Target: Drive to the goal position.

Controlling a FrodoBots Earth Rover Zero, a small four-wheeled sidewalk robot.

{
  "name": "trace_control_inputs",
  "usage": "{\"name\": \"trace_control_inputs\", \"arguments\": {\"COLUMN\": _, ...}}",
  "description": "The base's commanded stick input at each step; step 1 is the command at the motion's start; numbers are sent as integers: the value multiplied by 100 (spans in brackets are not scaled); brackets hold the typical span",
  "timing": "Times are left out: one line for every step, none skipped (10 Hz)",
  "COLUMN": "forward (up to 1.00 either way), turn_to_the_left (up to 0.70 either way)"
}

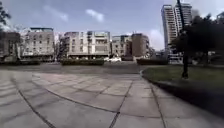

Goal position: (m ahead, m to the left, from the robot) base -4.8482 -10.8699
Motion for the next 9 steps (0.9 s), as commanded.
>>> {"name": "trace_control_inputs", "arguments": {"forward": 70, "turn_to_the_left": 1}}
{"name": "trace_control_inputs", "arguments": {"forward": 70, "turn_to_the_left": 1}}
{"name": "trace_control_inputs", "arguments": {"forward": 70, "turn_to_the_left": 1}}
{"name": "trace_control_inputs", "arguments": {"forward": 70, "turn_to_the_left": 2}}
{"name": "trace_control_inputs", "arguments": {"forward": 70, "turn_to_the_left": 2}}
{"name": "trace_control_inputs", "arguments": {"forward": 70, "turn_to_the_left": 2}}
{"name": "trace_control_inputs", "arguments": {"forward": 70, "turn_to_the_left": 3}}
{"name": "trace_control_inputs", "arguments": {"forward": 70, "turn_to_the_left": 3}}
{"name": "trace_control_inputs", "arguments": {"forward": 70, "turn_to_the_left": 22}}
